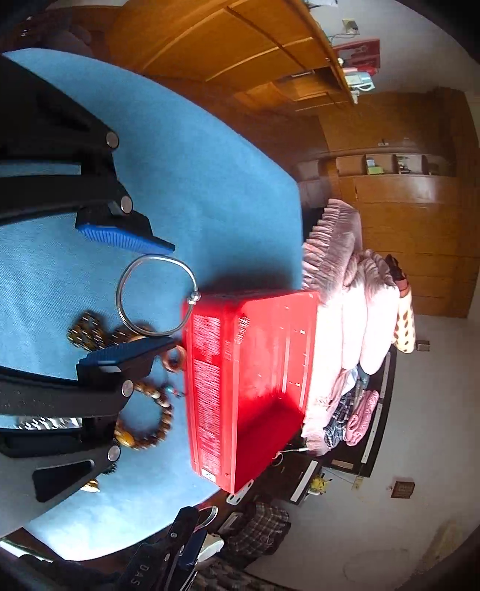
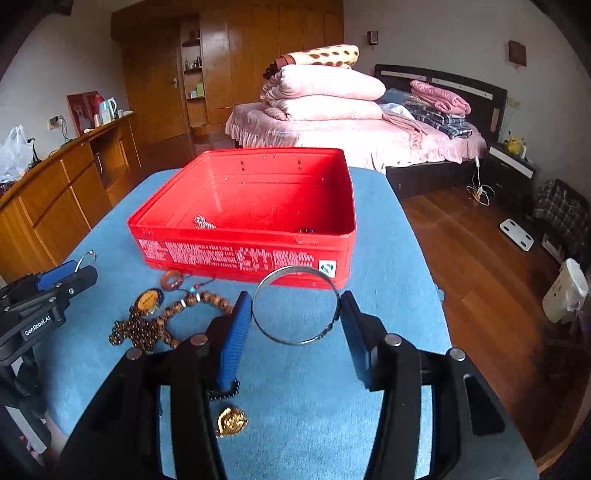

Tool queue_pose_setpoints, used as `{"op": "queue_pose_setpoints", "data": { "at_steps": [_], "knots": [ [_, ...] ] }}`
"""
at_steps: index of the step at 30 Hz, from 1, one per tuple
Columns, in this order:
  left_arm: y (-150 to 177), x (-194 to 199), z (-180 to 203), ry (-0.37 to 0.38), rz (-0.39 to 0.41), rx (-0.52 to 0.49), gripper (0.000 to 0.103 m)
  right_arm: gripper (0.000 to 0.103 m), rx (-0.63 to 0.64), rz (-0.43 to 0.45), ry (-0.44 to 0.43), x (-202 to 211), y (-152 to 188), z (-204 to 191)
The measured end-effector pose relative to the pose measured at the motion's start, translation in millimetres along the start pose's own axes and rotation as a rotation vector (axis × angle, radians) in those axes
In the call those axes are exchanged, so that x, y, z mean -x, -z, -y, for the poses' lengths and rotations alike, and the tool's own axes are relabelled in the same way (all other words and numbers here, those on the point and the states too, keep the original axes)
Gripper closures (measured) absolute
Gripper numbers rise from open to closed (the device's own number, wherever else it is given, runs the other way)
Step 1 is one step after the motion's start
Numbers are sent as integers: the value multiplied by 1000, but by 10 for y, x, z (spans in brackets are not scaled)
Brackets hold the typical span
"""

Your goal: Organize jewelry

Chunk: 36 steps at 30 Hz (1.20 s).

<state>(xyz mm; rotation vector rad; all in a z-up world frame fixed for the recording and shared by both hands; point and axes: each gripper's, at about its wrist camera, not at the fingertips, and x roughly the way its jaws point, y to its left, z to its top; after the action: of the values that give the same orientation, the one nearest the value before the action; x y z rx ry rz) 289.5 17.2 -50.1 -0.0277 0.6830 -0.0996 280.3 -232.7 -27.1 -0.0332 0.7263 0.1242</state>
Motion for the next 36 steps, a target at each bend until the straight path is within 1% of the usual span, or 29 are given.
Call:
{"op": "queue_pose_setpoints", "data": {
  "at_steps": [2, 6, 11, 15, 19, 26, 36],
  "knots": [
    [-148, -8, 65, 6, 23, -11, 58, 56, 4, 12, -27, -4, -142, -3],
    [-442, -133, 160, 21, 36, -20, 58, 56, 16, 21, -39, -107, -438, -24],
    [-801, -430, 291, 11, 20, -34, 58, 56, 22, -2, -39, -362, -733, -37],
    [-960, -647, 340, 16, -5, -24, 58, 56, 5, -27, -45, -563, -871, 1],
    [-1025, -837, 401, 9, -30, -35, 58, 56, -8, -52, -48, -747, -940, 46],
    [-1049, -1136, 456, -6, -77, -47, 58, 56, -20, -91, -42, -987, -951, 60],
    [-1051, -1355, 465, -15, -116, -51, 58, 54, -16, -134, -25, -1210, -929, 48]
  ]
}}
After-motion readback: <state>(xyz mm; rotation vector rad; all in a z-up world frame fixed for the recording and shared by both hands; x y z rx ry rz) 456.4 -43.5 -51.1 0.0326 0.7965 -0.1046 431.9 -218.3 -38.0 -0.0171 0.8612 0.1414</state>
